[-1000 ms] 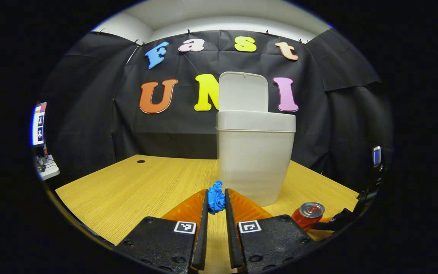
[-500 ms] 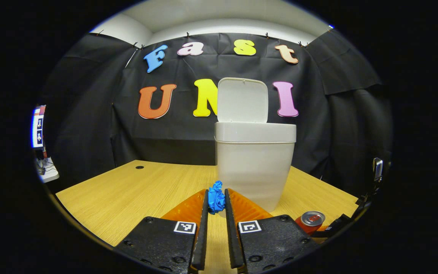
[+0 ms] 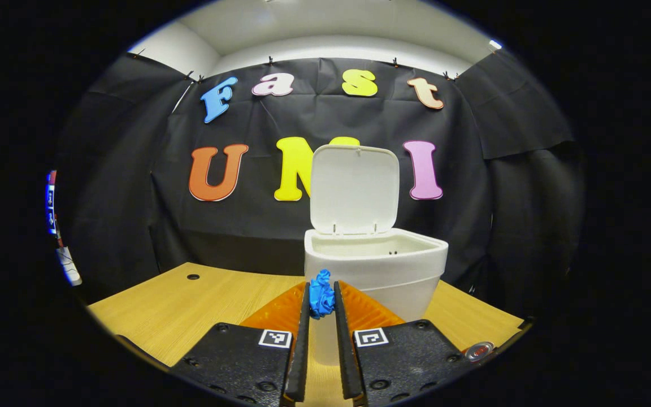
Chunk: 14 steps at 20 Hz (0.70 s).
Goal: Press the lid of the desktop garbage bin to open it, pick up the crumpled paper on the desktop and throw it into the bin, then pick up the pop can on the desktop and drop it into the bin, and finally close the garbage bin lid.
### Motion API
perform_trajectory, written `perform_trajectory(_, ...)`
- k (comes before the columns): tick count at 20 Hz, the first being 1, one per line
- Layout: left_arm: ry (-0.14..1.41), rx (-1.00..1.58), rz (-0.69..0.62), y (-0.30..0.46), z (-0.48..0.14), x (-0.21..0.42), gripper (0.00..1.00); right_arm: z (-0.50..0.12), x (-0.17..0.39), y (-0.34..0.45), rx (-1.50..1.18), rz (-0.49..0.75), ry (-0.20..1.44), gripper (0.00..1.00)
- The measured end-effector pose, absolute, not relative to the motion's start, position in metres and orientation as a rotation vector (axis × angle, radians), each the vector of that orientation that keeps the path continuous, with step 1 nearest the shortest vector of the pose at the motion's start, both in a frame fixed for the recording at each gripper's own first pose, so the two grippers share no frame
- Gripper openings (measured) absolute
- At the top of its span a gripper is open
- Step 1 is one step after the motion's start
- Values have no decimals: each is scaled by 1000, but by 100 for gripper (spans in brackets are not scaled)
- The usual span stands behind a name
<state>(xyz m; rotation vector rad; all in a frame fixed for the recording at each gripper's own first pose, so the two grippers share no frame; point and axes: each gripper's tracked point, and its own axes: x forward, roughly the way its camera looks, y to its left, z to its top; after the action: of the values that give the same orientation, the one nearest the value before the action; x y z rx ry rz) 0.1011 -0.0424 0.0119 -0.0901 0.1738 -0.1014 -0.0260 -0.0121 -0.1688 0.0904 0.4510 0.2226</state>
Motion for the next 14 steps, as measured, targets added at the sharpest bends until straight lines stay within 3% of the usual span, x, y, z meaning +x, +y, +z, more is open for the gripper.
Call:
perform_trajectory(5,115,-70,-104,-47,52,138,30,-157,-18,-26,128,212,435,82)
perform_trajectory(8,114,-90,-138,-57,63,161,26,-155,-15,-32,132,211,424,82)
perform_trajectory(14,166,-95,-159,-70,53,200,29,-159,-10,-48,137,183,429,82)
